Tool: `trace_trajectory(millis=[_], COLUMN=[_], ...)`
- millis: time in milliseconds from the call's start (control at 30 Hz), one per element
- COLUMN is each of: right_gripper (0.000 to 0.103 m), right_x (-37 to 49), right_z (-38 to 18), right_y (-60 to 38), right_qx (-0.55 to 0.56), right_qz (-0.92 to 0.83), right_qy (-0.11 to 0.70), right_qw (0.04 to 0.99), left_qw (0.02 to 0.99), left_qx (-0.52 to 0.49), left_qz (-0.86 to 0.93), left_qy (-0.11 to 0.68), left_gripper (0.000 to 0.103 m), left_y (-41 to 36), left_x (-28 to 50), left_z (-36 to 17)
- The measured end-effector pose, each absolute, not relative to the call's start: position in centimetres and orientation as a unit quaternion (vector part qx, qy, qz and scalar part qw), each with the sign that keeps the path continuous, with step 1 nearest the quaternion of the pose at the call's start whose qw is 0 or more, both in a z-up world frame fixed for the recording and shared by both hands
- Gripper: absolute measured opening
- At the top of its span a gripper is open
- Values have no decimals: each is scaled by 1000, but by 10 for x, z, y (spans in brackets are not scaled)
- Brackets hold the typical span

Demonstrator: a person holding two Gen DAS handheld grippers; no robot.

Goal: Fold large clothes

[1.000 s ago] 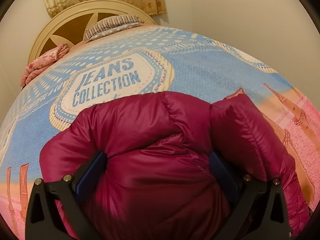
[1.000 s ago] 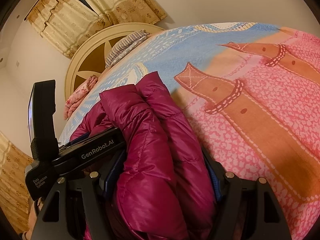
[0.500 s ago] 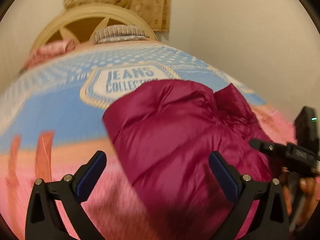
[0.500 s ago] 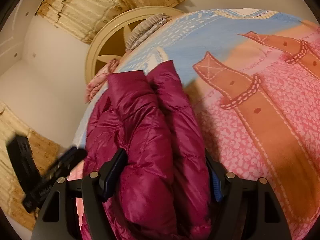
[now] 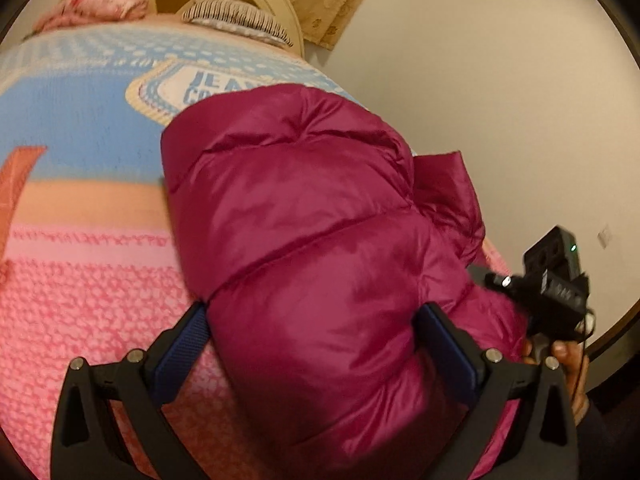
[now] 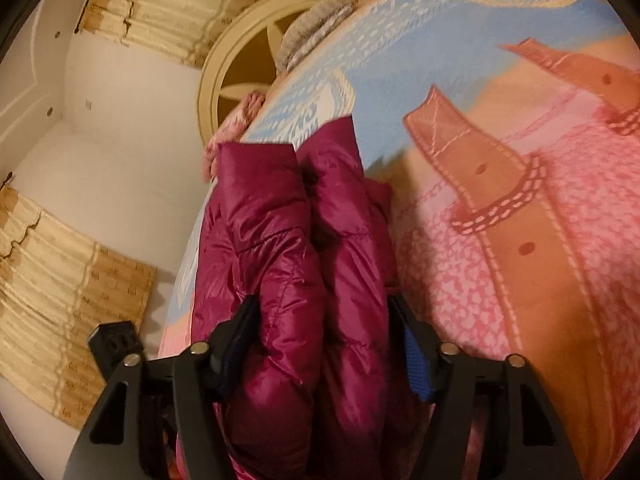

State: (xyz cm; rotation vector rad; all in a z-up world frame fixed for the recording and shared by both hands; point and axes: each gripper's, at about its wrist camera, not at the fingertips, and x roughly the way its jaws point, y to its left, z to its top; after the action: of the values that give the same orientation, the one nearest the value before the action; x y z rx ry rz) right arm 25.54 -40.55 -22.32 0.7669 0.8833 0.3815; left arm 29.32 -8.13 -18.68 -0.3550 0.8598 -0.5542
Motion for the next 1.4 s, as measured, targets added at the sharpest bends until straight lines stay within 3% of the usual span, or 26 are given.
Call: trace_trajectory(millis=[33, 200, 300, 400, 833, 1400], right_gripper=[53, 32, 28, 27, 26, 26], right_x=[258, 258, 248, 237, 214, 235], right_z=[-225, -224, -215, -205, -196, -197], right_y=[-404, -402, -395, -383, -298, -152], right_qx=[355, 357, 356, 357, 356, 321], right_qz=[192, 215, 223, 235, 306, 390], right_qy=[418, 408, 393, 382, 386, 420], right_qw=[814, 812, 818, 820, 794, 754], left_qw=[856, 866, 872, 883, 921, 940], left_qx=[-176, -160, -164, -153, -129, -104], left_qz=[-270, -267, -260, -258, -189, -78], left_qy=[405, 392, 381, 361, 314, 315], left_gripper=[99, 62, 45, 37, 34, 34], left_y=[-80, -83, -76, -72, -11, 72], left_x=[293, 280, 267, 249, 170, 126], left_z=[-186, -173, -159, -142, -101, -99])
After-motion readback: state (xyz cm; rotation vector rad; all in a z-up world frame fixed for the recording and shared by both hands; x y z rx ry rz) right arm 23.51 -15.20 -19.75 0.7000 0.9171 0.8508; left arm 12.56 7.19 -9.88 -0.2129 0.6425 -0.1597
